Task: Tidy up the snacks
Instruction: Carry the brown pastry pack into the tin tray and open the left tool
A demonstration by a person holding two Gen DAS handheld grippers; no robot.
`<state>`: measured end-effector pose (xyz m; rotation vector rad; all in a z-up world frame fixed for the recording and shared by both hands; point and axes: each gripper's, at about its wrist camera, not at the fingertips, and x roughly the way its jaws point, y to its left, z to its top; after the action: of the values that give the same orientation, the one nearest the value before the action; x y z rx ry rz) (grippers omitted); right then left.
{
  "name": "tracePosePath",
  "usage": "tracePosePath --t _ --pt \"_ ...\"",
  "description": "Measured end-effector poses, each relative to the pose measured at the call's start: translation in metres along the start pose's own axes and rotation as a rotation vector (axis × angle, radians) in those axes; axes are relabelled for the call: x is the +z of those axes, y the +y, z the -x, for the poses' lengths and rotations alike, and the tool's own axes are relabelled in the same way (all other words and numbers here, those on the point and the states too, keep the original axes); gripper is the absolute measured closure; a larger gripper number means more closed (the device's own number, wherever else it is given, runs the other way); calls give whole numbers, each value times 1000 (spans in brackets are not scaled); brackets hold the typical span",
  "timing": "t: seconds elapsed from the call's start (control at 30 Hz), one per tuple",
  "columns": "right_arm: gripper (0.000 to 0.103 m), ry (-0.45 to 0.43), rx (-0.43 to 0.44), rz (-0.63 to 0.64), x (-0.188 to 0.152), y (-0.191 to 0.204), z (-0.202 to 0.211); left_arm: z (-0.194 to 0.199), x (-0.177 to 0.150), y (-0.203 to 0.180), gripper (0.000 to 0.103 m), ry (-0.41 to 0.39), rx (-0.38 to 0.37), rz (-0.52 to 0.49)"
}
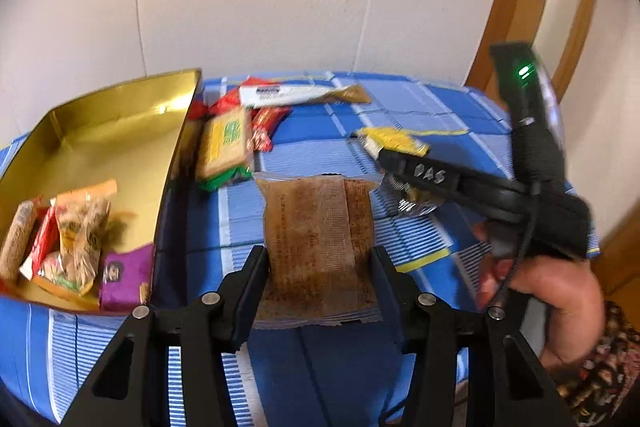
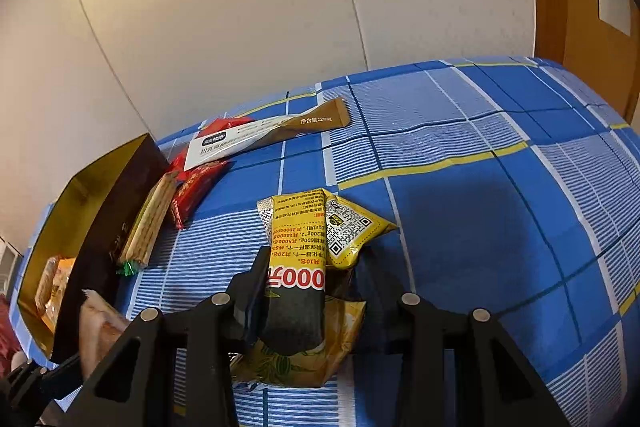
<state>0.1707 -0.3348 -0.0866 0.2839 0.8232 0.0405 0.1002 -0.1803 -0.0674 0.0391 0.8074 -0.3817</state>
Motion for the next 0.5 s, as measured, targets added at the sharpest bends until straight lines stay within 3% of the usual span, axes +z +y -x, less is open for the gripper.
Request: tracePosePath --t 0.5 --pt "61 -21 28 -46 -1 -6 3 29 30 44 51 -66 -2 62"
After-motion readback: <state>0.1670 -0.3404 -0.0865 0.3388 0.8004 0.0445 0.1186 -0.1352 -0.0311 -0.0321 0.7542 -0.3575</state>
